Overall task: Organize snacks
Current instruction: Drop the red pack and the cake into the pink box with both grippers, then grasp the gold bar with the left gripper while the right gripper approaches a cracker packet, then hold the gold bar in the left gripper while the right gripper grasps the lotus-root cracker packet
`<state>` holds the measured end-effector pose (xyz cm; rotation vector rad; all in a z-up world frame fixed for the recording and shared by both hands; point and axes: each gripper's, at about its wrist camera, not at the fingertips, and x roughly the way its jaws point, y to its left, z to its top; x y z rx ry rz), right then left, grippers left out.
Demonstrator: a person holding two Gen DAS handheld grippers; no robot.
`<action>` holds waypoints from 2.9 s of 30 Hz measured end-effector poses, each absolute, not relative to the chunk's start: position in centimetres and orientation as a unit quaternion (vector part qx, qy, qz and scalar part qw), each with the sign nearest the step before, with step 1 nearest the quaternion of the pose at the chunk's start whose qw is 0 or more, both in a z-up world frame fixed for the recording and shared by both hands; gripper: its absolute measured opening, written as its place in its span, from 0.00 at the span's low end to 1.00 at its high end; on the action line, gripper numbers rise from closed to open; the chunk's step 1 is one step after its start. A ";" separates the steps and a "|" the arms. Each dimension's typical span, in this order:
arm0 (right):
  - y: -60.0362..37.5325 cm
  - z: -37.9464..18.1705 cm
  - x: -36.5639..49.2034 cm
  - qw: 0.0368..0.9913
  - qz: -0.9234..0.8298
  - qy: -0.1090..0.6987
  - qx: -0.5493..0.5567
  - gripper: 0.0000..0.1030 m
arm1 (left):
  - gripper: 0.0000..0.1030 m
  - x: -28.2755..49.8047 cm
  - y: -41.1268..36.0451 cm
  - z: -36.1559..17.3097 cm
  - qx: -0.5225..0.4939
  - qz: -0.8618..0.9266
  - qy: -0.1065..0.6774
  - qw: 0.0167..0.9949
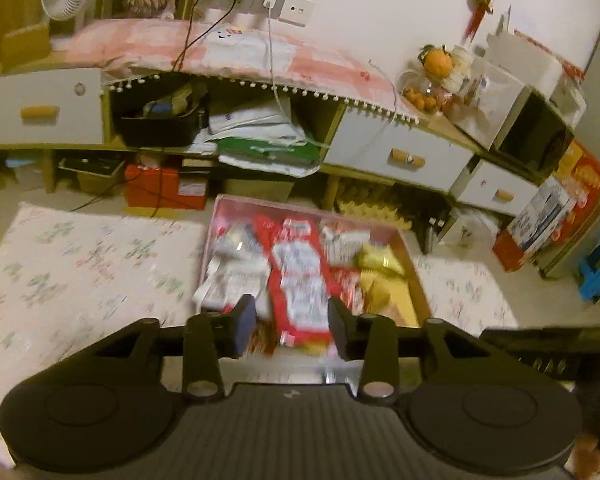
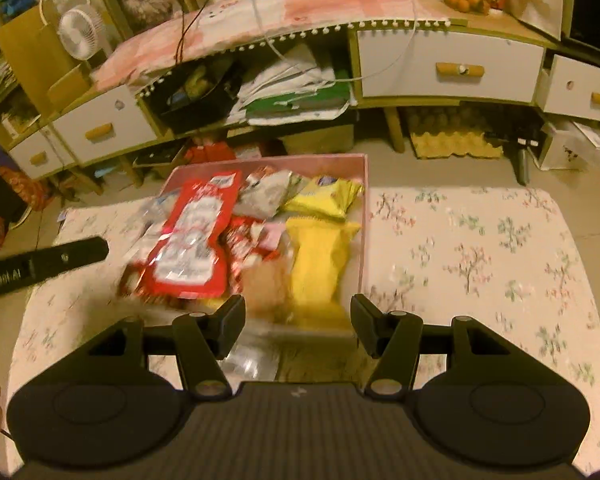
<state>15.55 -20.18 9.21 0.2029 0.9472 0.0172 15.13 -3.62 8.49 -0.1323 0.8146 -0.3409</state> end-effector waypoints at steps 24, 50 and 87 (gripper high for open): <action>-16.6 11.9 5.6 0.887 0.077 0.453 0.037 0.55 | 0.74 3.6 -3.7 7.2 0.003 -0.113 0.419 0.901; -15.8 7.5 4.9 0.843 0.084 0.530 -0.012 0.59 | 0.35 5.9 -5.5 -1.6 0.014 -0.094 0.519 0.850; -10.1 -0.4 1.2 0.850 -0.092 0.514 0.067 0.80 | 0.32 5.6 -3.3 -0.3 -0.016 -0.050 0.517 0.854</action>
